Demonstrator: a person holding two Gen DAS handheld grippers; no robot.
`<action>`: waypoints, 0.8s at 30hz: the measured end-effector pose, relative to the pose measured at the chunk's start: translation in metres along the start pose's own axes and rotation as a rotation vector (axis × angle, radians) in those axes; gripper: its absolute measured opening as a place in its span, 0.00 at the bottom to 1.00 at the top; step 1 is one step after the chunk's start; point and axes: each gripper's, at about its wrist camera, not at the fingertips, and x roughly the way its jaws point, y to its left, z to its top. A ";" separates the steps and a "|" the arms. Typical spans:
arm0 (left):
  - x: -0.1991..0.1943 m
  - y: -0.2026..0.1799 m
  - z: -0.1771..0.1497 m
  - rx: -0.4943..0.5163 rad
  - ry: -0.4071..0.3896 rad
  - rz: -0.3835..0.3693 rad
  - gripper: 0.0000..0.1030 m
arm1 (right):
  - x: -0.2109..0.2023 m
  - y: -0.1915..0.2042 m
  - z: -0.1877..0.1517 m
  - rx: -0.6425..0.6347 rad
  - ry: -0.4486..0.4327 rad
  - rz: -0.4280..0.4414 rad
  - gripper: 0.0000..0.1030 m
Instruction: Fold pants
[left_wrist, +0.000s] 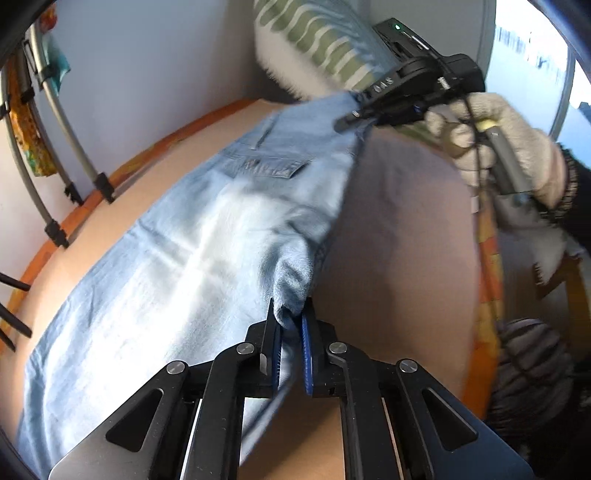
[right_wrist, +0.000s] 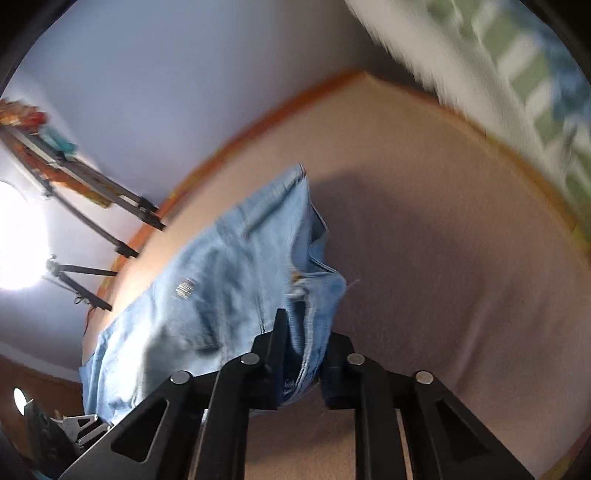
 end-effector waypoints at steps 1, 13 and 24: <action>-0.002 -0.007 -0.002 0.019 0.001 -0.001 0.08 | -0.010 0.003 0.001 -0.033 -0.034 -0.012 0.07; 0.028 -0.034 -0.019 0.055 0.088 0.004 0.23 | 0.030 -0.023 -0.019 -0.128 0.008 -0.207 0.06; -0.090 0.066 -0.086 -0.340 -0.063 0.215 0.30 | -0.030 -0.001 -0.014 -0.232 -0.103 -0.252 0.34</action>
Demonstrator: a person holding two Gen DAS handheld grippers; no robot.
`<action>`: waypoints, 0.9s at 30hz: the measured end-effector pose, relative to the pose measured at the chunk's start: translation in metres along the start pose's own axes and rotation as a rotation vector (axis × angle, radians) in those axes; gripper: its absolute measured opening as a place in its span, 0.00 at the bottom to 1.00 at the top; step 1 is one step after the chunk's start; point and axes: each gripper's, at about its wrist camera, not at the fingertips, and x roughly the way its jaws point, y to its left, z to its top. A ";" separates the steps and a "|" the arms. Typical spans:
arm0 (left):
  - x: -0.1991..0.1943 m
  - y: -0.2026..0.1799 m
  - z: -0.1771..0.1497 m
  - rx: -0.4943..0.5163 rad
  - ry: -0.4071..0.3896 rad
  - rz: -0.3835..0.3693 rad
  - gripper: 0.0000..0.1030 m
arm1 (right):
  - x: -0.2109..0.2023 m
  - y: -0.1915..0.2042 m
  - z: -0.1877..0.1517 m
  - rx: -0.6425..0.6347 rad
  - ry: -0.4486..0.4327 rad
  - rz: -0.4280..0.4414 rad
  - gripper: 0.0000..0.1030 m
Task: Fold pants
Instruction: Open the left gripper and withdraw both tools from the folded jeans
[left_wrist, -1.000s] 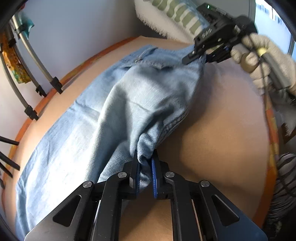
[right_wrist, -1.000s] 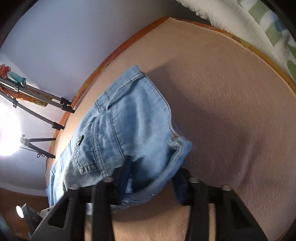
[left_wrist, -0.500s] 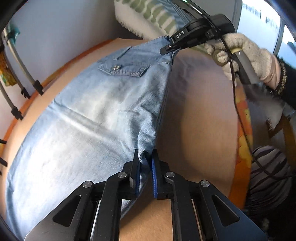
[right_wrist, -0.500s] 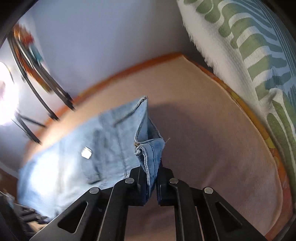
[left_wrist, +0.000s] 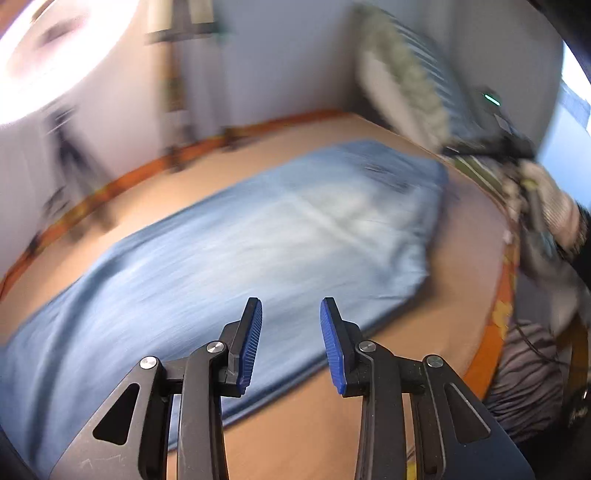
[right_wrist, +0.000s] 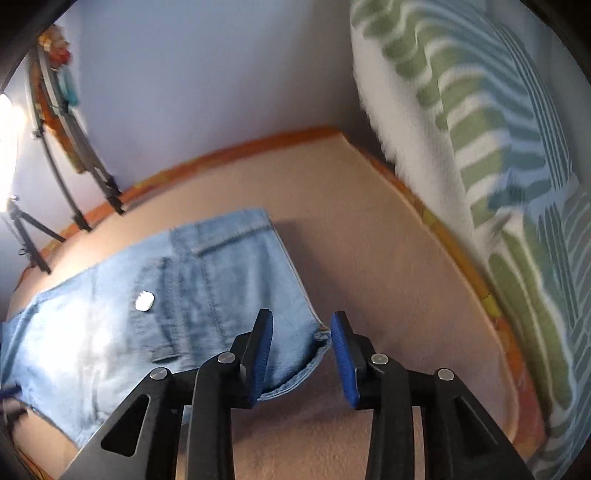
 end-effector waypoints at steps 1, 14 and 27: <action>-0.007 0.015 -0.004 -0.036 -0.009 0.029 0.30 | -0.007 0.006 0.001 -0.014 -0.009 0.013 0.34; -0.106 0.163 -0.088 -0.330 -0.080 0.365 0.30 | -0.054 0.154 0.007 -0.314 -0.083 0.309 0.39; -0.138 0.343 -0.148 -0.580 -0.114 0.550 0.45 | -0.009 0.299 -0.013 -0.555 -0.022 0.410 0.50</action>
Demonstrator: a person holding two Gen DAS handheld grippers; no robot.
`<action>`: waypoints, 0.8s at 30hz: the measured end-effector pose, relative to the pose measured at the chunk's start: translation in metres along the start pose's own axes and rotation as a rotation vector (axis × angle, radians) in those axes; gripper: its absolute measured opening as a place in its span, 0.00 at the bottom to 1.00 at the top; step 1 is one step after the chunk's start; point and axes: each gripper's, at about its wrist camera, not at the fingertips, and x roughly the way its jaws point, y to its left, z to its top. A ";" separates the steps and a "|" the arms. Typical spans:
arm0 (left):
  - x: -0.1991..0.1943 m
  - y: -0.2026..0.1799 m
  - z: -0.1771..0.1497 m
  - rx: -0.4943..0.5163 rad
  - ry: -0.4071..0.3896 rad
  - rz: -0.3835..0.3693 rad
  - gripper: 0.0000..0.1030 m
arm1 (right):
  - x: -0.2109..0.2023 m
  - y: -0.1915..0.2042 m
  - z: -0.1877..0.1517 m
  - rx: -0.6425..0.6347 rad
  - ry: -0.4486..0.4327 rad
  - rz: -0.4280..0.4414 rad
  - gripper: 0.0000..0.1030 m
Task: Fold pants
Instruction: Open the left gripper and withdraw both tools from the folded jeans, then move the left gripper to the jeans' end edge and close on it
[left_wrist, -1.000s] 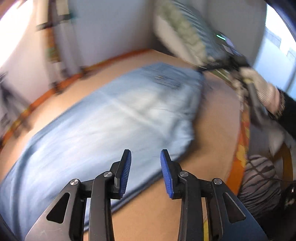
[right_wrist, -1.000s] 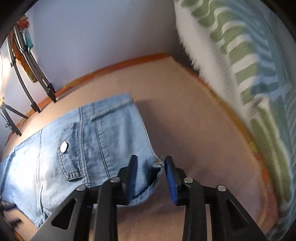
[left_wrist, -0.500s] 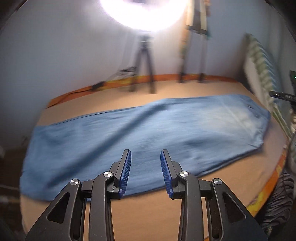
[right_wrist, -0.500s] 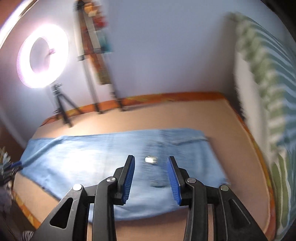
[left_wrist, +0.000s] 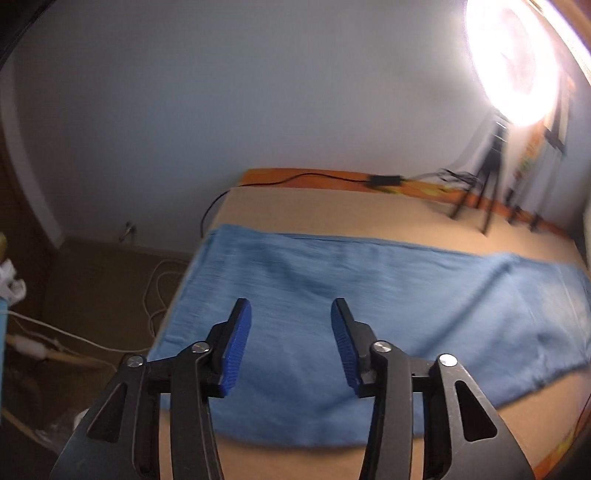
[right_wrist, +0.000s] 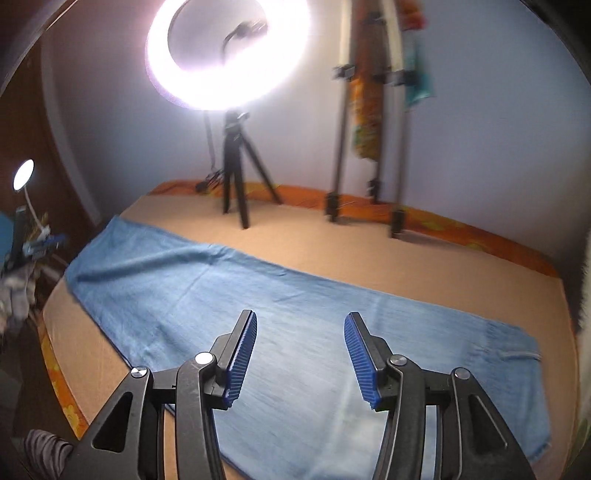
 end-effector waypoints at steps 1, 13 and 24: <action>0.009 0.008 0.004 -0.016 0.005 0.003 0.47 | 0.013 0.006 0.003 -0.011 0.017 0.005 0.50; 0.114 0.030 0.051 0.066 0.029 0.112 0.51 | 0.099 0.040 0.028 -0.122 0.096 0.006 0.50; 0.166 0.041 0.060 0.093 0.032 0.143 0.52 | 0.155 0.057 0.044 -0.192 0.141 0.017 0.50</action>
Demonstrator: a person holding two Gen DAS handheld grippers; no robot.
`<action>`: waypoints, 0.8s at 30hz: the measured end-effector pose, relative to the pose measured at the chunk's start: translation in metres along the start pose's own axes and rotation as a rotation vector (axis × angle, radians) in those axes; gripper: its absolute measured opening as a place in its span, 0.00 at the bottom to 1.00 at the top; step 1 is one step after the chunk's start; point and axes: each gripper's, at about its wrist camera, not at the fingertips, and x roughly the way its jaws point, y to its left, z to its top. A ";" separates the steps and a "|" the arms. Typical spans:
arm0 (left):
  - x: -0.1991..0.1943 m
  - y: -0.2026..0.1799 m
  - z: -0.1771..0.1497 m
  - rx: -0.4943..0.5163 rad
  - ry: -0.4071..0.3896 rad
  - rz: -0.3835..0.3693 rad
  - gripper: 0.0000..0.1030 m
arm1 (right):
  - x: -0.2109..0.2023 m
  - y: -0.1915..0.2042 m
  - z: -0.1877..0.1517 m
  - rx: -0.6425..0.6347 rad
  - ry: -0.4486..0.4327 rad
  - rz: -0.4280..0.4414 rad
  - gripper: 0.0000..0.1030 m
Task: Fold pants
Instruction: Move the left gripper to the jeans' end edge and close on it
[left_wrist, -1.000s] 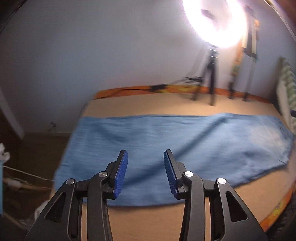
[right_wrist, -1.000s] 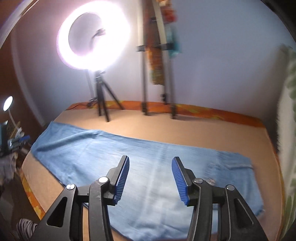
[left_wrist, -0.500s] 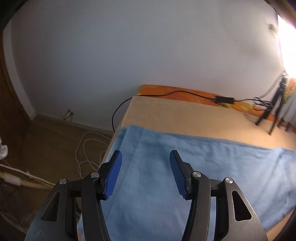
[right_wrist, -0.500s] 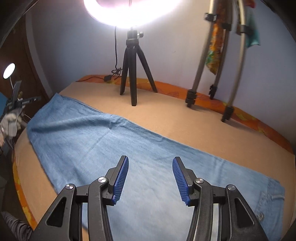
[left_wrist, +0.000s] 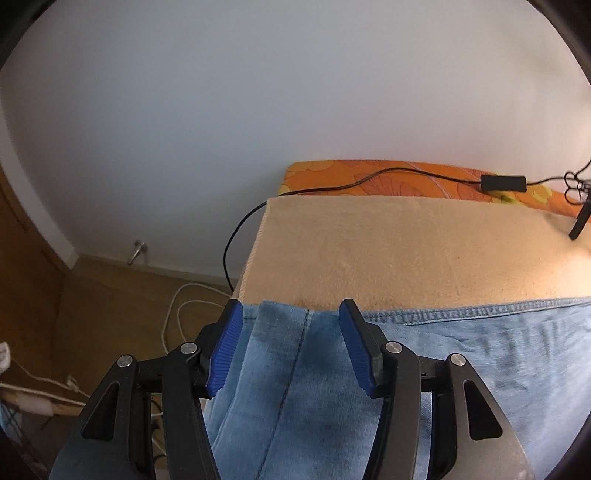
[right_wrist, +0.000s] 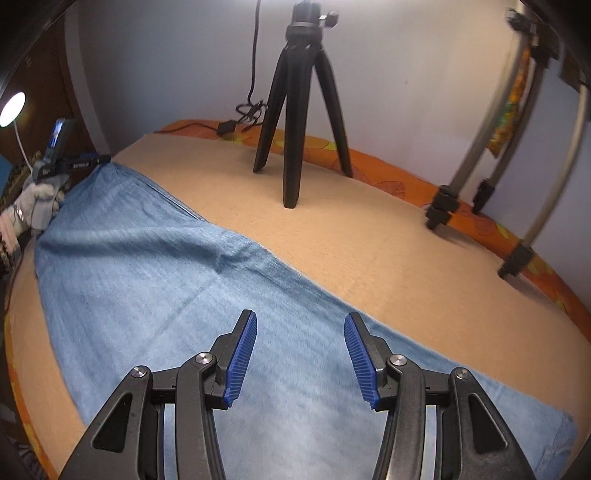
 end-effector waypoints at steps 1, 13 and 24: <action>0.002 -0.002 -0.002 0.014 0.000 -0.003 0.52 | 0.005 -0.001 0.001 -0.001 0.006 -0.004 0.50; -0.007 -0.027 -0.006 0.141 -0.001 0.001 0.02 | 0.021 -0.007 0.004 0.031 0.011 -0.002 0.52; -0.021 -0.001 0.002 0.065 -0.010 -0.032 0.36 | 0.019 -0.010 0.002 0.025 0.017 0.002 0.52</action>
